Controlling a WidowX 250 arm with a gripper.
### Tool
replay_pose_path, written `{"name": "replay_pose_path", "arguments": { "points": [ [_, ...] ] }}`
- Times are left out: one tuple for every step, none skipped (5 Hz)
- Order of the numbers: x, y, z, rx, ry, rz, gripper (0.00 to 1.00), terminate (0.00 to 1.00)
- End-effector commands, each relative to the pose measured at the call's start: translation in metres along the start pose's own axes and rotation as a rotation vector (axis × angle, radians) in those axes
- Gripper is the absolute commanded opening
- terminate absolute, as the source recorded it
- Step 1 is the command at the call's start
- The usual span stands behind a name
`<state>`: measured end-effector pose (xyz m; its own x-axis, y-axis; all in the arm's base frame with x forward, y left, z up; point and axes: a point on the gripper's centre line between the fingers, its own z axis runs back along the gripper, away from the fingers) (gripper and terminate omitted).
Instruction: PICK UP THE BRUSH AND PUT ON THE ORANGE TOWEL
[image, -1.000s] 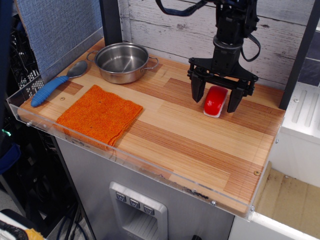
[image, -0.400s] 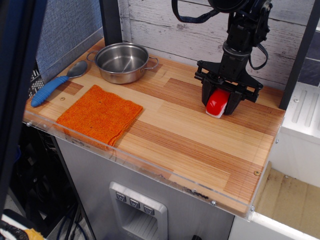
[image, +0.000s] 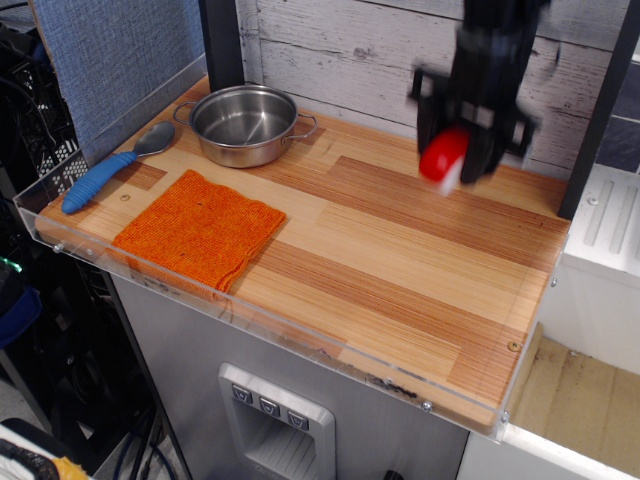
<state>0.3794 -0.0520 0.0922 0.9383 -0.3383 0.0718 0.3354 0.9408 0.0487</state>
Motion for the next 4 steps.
{"name": "replay_pose_path", "arguments": {
  "points": [
    [-0.077,0.067,0.065,-0.029,-0.008,0.026,0.00,0.00],
    [-0.125,0.097,0.051,-0.017,0.033,0.092,0.00,0.00],
    [-0.149,0.109,0.029,0.010,0.062,0.158,0.00,0.00],
    [-0.157,0.115,0.006,0.079,0.091,0.181,0.00,0.00]
  ]
}}
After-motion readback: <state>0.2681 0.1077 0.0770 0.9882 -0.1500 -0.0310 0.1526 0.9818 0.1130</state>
